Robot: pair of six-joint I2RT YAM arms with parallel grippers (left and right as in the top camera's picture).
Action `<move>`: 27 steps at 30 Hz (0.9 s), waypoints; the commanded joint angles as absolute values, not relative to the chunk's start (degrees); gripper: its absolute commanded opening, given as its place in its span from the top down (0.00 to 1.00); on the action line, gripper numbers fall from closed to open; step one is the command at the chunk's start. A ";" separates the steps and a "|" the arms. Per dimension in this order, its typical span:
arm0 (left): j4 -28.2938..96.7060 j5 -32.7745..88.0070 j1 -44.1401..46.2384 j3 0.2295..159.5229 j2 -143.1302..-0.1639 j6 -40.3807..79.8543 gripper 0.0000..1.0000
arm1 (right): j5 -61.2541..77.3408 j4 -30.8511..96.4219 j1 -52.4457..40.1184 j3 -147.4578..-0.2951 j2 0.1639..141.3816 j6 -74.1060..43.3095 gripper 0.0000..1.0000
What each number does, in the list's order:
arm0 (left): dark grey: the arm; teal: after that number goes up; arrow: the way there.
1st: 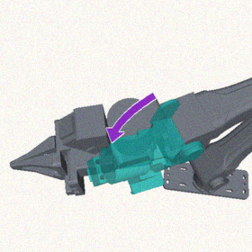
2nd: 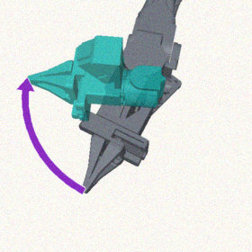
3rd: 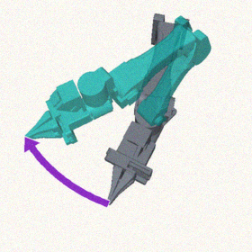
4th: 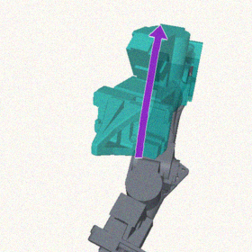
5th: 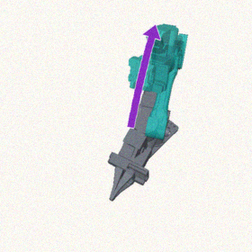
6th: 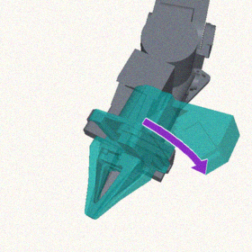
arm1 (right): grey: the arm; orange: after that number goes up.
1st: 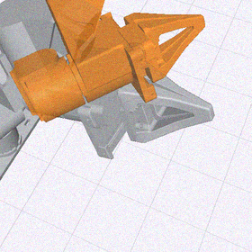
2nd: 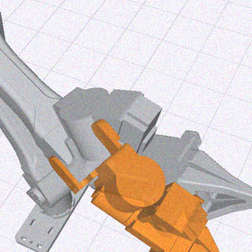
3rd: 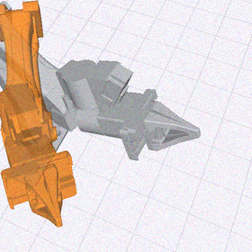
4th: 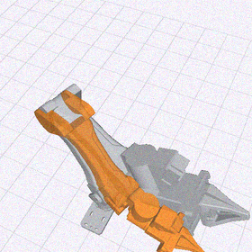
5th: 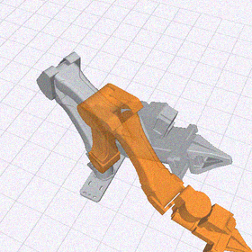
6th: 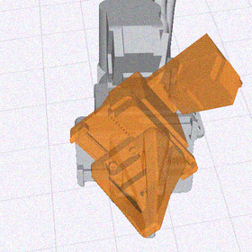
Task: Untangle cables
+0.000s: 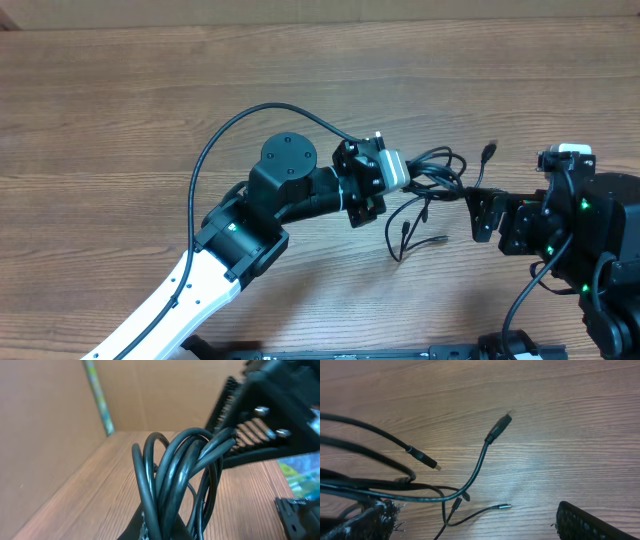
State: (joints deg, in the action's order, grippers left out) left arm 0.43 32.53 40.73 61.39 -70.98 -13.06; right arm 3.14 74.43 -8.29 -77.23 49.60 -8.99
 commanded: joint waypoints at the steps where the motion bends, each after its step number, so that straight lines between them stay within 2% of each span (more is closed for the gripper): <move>1: -0.27 26.52 40.40 62.08 -69.69 -5.85 0.96 | 4.03 74.24 -8.19 -77.28 49.25 -9.08 0.00; 9: -0.23 22.28 40.40 62.08 -69.69 1.72 0.96 | 6.17 72.84 -8.19 -77.28 49.25 -9.13 0.00; 27: 1.02 24.93 40.53 62.08 -69.69 5.37 0.96 | 6.15 64.01 -8.19 -77.28 49.28 -10.41 0.00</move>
State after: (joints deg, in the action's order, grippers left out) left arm 1.65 23.00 40.73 61.39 -70.98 3.64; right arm 5.78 64.40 -8.29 -77.23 49.60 -9.98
